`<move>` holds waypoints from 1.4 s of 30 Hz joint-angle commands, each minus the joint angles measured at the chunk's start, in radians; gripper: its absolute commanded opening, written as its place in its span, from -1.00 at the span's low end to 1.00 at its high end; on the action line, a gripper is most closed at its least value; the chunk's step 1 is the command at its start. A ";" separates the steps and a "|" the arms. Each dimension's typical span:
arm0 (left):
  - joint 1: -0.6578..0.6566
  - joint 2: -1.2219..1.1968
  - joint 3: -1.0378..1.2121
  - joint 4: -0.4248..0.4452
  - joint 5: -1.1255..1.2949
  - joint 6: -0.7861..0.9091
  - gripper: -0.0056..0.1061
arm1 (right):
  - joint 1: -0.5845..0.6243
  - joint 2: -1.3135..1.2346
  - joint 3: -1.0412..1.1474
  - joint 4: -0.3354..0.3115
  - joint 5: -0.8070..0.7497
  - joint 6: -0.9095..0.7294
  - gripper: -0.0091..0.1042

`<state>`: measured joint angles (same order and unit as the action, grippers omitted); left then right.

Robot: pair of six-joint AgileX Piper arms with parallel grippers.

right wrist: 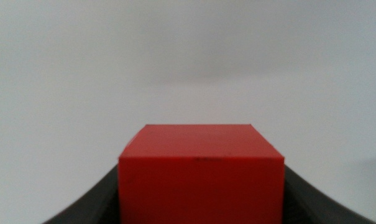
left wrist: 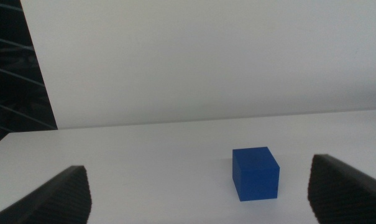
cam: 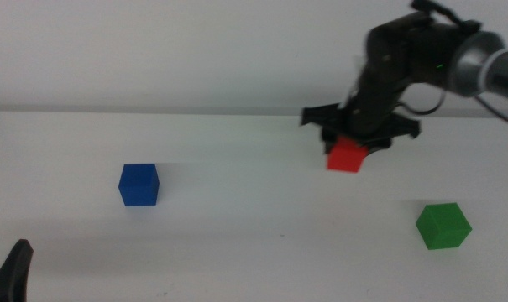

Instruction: Stack red cubes first, then green, then blue cubes in a specific spot.

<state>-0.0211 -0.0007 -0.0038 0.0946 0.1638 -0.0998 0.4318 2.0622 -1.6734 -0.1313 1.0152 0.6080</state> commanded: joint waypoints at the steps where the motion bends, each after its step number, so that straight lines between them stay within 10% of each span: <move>1: 0.000 -0.036 0.041 -0.001 -0.016 -0.004 0.78 | 0.060 0.003 -0.004 -0.032 0.032 0.069 -0.39; 42: 0.000 -0.036 0.041 -0.001 -0.016 -0.004 0.78 | 0.295 0.155 -0.004 -0.074 0.007 0.188 -0.39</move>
<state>-0.0211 -0.0007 -0.0038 0.0946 0.1638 -0.0998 0.7218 2.2089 -1.6734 -0.1958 1.0246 0.7866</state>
